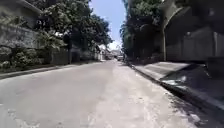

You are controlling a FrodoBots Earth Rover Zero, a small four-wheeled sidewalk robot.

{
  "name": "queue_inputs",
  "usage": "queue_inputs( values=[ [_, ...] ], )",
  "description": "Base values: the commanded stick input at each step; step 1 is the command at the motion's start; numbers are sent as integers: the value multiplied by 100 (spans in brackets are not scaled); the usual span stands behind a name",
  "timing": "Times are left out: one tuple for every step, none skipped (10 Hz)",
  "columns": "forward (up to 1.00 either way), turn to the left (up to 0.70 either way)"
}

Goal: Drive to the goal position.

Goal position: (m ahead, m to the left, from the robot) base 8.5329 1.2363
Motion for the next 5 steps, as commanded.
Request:
queue_inputs(
  values=[
    [70, 0],
    [70, 0],
    [70, 0],
    [70, 0],
    [70, 0]
  ],
)
